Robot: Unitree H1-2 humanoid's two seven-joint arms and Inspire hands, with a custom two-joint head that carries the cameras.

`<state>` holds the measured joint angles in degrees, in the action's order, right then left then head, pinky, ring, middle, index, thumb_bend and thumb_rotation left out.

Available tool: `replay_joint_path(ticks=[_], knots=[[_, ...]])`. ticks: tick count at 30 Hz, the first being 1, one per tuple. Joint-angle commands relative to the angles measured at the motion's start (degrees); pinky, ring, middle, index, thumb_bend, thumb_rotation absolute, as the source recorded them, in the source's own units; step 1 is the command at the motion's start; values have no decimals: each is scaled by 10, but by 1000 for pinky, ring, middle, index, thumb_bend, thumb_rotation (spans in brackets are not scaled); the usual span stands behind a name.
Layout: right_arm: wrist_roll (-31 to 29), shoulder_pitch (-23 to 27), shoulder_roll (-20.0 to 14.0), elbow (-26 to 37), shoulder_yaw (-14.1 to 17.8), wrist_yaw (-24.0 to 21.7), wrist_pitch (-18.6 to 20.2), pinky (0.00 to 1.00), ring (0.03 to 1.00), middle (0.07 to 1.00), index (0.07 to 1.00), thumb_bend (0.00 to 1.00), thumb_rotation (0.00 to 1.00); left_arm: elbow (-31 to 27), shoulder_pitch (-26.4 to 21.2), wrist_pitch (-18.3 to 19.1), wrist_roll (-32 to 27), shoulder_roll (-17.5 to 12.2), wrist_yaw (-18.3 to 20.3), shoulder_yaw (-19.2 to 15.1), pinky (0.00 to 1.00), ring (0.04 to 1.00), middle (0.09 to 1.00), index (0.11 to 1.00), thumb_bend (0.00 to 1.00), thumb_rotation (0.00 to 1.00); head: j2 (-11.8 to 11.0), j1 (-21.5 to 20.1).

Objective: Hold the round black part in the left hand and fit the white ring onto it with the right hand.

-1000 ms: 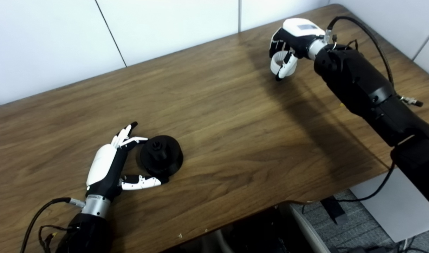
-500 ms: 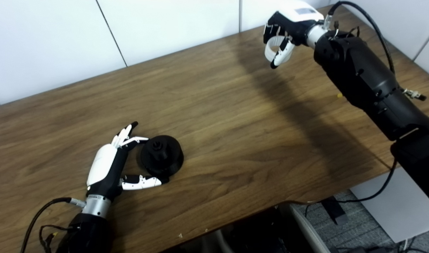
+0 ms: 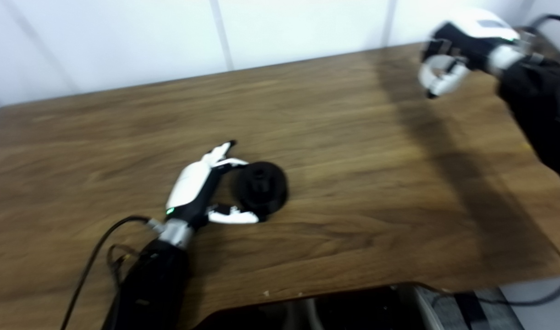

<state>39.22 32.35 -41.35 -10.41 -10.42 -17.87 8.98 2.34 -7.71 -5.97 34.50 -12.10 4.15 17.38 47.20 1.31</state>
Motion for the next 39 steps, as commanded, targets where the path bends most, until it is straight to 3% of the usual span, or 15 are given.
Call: replay_joint_path(ticks=[1,6,14,24,30,32,34,39], knots=[[-11,22,-25,-1,21,29,-34,390,475,464,498,530,0,-4,-7,3,12,17,5,21,1000,1000,1000,632,981,369,2,8],[-12,27,-34,-26,19,38,-66,331,421,442,508,529,0,0,-11,6,16,24,1,26,1000,1000,1000,632,980,369,5,16],[-18,25,-33,-12,22,28,-70,307,400,442,506,529,0,-3,-11,13,14,25,1,28,1000,1000,1000,632,983,372,5,13],[-21,-1,-26,86,27,-10,-41,448,505,495,488,530,0,0,-13,9,15,23,-3,29,1000,1000,1000,633,981,375,5,6],[-32,-17,-19,139,35,-27,-34,626,553,515,477,528,0,2,-15,8,14,23,-2,29,1000,1000,1000,631,978,376,6,4],[-39,-23,-10,154,41,-21,-35,475,494,499,485,529,0,3,-15,7,13,23,-3,29,1000,1000,1000,631,981,378,6,4],[-40,-27,-3,169,42,-19,-39,567,420,510,516,518,0,2,-15,8,12,23,-2,29,1000,1000,1000,631,981,377,6,4],[-40,-33,9,203,38,-27,-45,674,404,507,524,516,0,-1,-16,10,11,21,1,29,1000,1000,1000,630,981,378,7,3]])
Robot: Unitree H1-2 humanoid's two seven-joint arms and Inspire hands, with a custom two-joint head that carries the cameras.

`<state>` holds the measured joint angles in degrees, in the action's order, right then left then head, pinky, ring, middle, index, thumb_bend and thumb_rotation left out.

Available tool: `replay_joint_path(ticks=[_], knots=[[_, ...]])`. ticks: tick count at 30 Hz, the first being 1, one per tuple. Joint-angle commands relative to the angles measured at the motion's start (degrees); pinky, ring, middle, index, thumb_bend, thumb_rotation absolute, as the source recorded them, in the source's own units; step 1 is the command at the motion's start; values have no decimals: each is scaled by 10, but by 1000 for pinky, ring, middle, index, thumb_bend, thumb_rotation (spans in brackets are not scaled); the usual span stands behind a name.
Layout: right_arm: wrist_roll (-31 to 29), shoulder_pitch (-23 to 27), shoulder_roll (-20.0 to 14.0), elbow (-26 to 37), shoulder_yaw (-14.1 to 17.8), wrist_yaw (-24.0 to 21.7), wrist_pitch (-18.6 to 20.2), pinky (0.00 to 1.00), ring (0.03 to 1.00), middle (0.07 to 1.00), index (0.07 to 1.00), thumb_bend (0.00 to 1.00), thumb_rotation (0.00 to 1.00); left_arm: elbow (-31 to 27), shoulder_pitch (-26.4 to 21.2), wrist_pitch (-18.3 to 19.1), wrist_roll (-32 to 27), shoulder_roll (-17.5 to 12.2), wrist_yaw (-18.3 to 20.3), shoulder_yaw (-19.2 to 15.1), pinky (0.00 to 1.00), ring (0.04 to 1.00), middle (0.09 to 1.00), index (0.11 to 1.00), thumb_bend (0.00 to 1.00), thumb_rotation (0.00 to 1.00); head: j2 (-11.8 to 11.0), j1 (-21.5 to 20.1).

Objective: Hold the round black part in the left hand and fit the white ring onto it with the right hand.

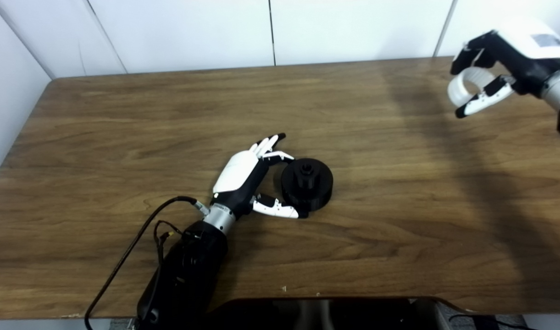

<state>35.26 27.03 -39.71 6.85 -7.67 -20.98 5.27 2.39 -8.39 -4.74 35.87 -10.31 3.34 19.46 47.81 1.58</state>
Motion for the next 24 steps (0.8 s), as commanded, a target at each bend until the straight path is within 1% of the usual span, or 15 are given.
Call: replay_joint_path(ticks=[1,3,5,7,12,15,19,24], knots=[[-1,19,-4,39,10,1,-3,736,409,505,522,517,0,-3,-9,-1,-3,2,11,7,1000,1000,1000,631,982,377,1,-1],[-2,16,0,54,9,-5,0,786,415,503,519,518,0,-4,-9,-1,-3,2,11,7,1000,1000,1000,632,982,376,1,-2],[-3,14,3,66,9,-8,-1,759,413,521,513,516,0,-3,-9,-2,-3,2,11,7,1000,1000,1000,632,983,384,1,-3],[1,11,8,80,8,-13,2,753,414,529,511,516,0,-3,-10,-2,-3,3,11,7,1000,1000,1000,632,984,385,2,-3],[9,6,23,115,6,-34,21,788,415,539,508,515,0,-3,-10,-2,-3,4,11,7,1000,1000,1000,630,982,380,3,-1],[11,2,32,134,3,-44,24,787,432,523,496,517,0,-4,-10,-1,-5,3,13,7,1000,1000,1000,632,982,376,3,-1],[8,-1,43,155,-1,-55,24,783,422,538,501,515,0,-2,-10,0,-3,3,12,7,1000,1000,1000,630,982,376,3,0],[17,-4,58,179,-10,-70,27,771,430,528,496,517,0,-4,-10,2,-4,4,14,6,1000,1000,1000,630,982,375,5,-1]])
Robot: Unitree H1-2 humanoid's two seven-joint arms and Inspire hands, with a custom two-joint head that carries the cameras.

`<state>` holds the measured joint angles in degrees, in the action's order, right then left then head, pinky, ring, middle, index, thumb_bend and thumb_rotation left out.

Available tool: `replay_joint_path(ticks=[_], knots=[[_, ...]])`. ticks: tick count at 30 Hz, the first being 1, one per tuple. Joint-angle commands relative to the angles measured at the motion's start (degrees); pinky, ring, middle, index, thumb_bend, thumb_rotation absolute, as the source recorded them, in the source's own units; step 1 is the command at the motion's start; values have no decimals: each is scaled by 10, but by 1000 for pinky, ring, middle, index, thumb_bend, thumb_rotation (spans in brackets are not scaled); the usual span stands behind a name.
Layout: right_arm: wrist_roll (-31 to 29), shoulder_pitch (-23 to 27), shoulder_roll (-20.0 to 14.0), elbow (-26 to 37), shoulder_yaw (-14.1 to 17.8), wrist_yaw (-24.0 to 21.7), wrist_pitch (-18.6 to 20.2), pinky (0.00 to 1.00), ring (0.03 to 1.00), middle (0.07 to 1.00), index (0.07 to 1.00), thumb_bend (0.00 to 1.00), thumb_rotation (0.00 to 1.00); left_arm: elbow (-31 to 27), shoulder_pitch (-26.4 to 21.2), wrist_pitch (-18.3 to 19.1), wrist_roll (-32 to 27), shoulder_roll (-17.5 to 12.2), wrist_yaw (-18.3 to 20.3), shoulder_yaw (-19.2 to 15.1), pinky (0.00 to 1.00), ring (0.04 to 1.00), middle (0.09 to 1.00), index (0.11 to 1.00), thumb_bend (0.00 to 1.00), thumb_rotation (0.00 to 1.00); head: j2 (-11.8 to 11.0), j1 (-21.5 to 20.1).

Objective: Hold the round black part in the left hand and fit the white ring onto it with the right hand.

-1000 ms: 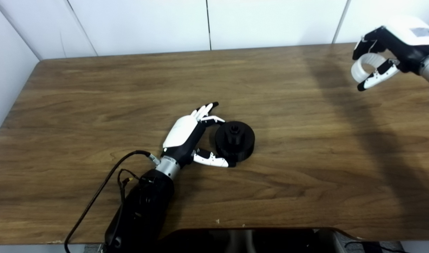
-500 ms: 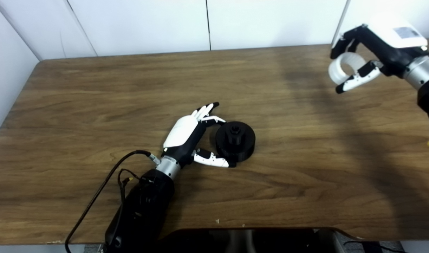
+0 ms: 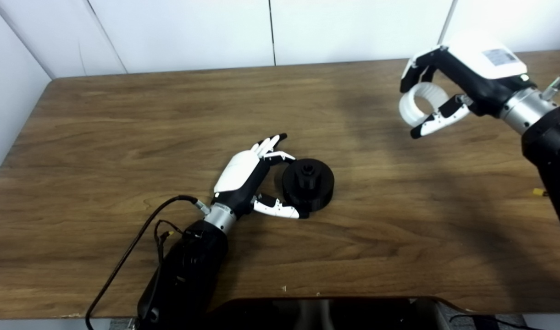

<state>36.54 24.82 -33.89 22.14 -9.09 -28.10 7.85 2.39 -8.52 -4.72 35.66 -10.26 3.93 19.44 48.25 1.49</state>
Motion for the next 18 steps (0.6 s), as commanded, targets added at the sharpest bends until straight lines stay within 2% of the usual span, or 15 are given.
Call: replay_joint_path(ticks=[1,11,18], knots=[[5,17,2,30,2,-2,1,771,432,528,495,518,0,-5,-9,2,-1,3,8,6,1000,1000,1000,630,982,373,1,0],[10,6,38,64,-22,-31,2,833,457,522,479,519,0,-4,-9,0,0,4,7,6,1000,1000,1000,629,981,359,3,2],[14,4,61,77,-42,-44,-6,832,451,531,481,518,0,-2,-11,0,1,5,6,7,1000,1000,1000,629,979,358,4,6]])
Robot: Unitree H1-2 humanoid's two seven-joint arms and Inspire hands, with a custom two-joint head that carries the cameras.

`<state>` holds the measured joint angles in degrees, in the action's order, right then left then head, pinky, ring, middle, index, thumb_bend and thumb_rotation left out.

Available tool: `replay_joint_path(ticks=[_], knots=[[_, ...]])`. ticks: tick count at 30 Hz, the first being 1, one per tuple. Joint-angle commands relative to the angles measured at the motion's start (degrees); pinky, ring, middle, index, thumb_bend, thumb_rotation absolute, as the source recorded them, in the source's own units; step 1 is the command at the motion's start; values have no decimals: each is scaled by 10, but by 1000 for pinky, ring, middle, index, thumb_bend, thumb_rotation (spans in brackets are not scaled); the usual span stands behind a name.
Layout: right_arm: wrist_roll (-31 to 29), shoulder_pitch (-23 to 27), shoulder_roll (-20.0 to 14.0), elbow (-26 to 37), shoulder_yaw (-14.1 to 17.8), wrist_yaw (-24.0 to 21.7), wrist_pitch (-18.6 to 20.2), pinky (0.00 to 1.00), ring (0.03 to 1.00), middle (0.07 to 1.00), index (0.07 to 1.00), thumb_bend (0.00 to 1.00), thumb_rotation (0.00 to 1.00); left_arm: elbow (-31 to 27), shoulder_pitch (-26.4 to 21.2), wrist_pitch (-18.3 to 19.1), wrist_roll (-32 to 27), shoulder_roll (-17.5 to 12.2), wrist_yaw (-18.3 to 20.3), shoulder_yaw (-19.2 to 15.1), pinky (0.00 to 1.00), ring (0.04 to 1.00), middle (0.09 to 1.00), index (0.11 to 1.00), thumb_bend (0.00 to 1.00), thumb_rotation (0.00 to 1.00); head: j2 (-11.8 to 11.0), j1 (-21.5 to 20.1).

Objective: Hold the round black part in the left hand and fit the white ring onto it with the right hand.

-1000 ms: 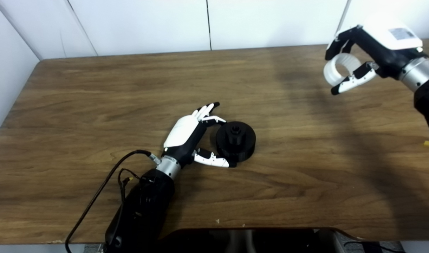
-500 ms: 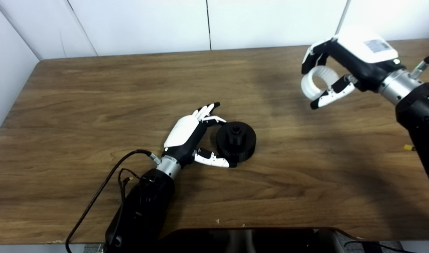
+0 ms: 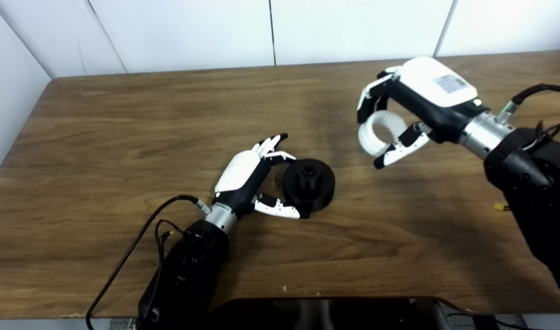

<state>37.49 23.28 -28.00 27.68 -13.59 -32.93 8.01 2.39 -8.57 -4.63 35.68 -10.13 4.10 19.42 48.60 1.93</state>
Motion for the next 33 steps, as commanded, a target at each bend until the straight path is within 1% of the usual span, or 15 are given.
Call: replay_joint_path(ticks=[1,3,5,9,17,25,29,33], knots=[[6,19,4,23,1,3,-8,831,452,528,480,518,0,-2,-11,0,2,3,5,7,1000,1000,1000,629,980,362,1,3],[7,17,8,24,-4,2,-12,830,456,523,479,519,0,-5,-11,2,3,3,7,7,1000,1000,1000,630,980,366,1,4],[10,16,14,26,-11,-3,-11,849,513,517,472,526,0,-7,-11,3,4,3,8,7,1000,1000,1000,631,978,369,2,3],[17,14,26,28,-25,-7,-16,828,501,517,470,527,0,-8,-11,5,5,3,8,7,1000,1000,1000,632,976,364,3,2],[20,9,49,29,-53,-12,-22,846,495,516,474,527,0,-9,-12,9,8,7,10,9,1000,1000,1000,632,973,365,5,4],[19,10,67,9,-67,-8,-41,823,483,516,475,527,0,-9,-12,10,9,9,5,12,1000,1000,1000,629,976,360,5,9],[25,12,78,1,-74,-7,-42,806,487,518,474,527,0,-9,-13,9,8,10,5,12,1000,1000,1000,629,976,350,6,11],[28,17,86,-7,-78,-11,-40,823,493,517,475,527,0,-11,-12,10,8,10,5,12,1000,1000,1000,629,978,356,6,12]])
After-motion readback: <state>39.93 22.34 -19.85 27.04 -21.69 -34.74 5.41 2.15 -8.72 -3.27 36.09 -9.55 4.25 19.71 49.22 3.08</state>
